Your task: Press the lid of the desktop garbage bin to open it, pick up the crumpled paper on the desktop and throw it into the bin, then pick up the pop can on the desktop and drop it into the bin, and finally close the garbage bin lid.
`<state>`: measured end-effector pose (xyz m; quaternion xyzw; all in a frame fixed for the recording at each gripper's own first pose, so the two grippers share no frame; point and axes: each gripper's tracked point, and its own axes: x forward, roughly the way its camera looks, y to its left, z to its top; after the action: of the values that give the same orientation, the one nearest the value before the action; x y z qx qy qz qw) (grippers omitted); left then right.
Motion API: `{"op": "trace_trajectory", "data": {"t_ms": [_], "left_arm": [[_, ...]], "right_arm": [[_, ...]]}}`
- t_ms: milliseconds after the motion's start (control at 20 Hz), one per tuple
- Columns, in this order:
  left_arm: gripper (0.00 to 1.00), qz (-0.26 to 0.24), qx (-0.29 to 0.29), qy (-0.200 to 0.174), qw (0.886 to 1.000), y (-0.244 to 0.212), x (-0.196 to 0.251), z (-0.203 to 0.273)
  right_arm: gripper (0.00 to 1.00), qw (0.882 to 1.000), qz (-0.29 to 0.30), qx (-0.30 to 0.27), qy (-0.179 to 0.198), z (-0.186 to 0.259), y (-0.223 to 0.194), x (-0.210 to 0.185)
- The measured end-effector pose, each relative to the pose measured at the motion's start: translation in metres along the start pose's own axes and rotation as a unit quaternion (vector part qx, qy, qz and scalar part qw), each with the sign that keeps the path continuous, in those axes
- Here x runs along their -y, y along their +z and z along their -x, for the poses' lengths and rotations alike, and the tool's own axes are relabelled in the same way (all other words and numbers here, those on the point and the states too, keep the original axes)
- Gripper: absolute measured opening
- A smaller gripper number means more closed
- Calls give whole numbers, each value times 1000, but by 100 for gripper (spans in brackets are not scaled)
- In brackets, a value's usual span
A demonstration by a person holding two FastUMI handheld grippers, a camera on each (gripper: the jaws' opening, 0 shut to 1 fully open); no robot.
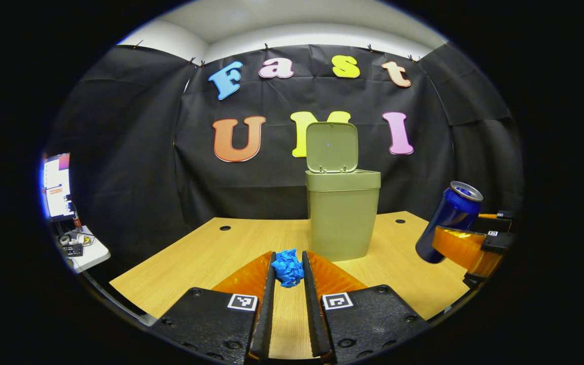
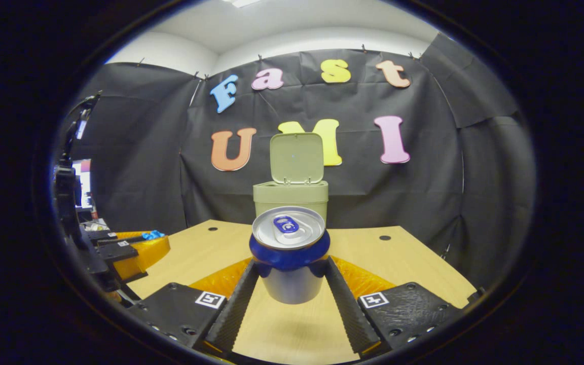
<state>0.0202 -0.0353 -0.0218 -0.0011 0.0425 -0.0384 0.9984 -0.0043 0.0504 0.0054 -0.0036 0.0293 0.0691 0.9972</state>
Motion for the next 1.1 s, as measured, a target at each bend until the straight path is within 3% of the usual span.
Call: {"op": "trace_trajectory", "data": {"t_ms": [450,550,650,950,1050,1100], "left_arm": [[29,28,-1,-26,999,35,22,-66],[36,37,14,-36,999,56,26,-88],[33,21,30,-18,999,78,18,-115],[32,31,58,-35,997,136,56,-188],[36,21,71,-35,997,151,67,-207],[32,14,74,-34,997,156,70,-216]], "right_arm": [[82,1000,-12,-11,1,-8,-5,7],[81,1000,-17,-10,5,-7,-5,8],[81,1000,-19,-13,7,-8,-7,7],[81,999,-17,-20,22,-6,-10,-5],[81,999,-13,-14,26,-2,-5,-7],[82,1000,-12,-9,27,-1,-2,-7]]}}
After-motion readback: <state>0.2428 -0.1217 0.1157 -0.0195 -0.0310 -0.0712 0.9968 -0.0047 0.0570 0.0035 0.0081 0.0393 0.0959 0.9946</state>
